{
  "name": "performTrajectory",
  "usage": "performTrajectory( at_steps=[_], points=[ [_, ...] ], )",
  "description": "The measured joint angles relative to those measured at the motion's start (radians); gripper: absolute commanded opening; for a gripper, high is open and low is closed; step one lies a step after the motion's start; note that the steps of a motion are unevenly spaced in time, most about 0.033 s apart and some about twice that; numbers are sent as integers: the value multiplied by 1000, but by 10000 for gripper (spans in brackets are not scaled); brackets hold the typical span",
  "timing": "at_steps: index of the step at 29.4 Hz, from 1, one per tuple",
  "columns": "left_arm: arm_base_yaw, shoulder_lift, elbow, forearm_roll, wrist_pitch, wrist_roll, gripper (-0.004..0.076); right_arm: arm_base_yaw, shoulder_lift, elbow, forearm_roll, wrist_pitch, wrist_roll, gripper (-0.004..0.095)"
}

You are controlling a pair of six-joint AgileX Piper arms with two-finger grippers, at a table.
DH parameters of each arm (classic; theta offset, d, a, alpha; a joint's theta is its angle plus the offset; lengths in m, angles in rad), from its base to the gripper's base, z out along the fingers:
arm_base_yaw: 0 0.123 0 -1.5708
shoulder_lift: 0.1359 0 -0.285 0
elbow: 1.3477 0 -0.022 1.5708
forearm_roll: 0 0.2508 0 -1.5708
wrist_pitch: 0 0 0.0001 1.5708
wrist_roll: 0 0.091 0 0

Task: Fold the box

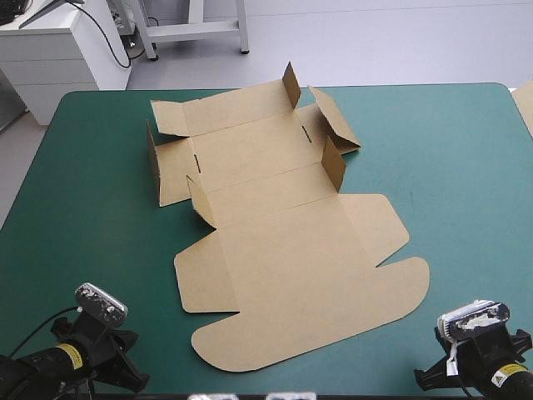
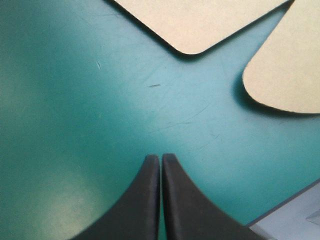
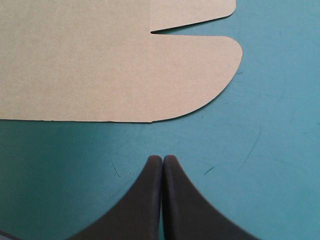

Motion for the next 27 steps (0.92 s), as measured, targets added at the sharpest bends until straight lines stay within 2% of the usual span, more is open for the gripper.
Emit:
performTrajectory(
  at_steps=[17, 23, 27],
  points=[
    [0, 0, 0, 0, 0, 0, -8, 0, 0, -1, 0, -4, -2, -21],
    [0, 0, -1, 0, 0, 0, -8, 0, 20, -52, 10, -99, -9, -21],
    [0, 0, -1, 0, 0, 0, -8, 0, 111, -123, 11, -142, -20, -21]
  ],
)
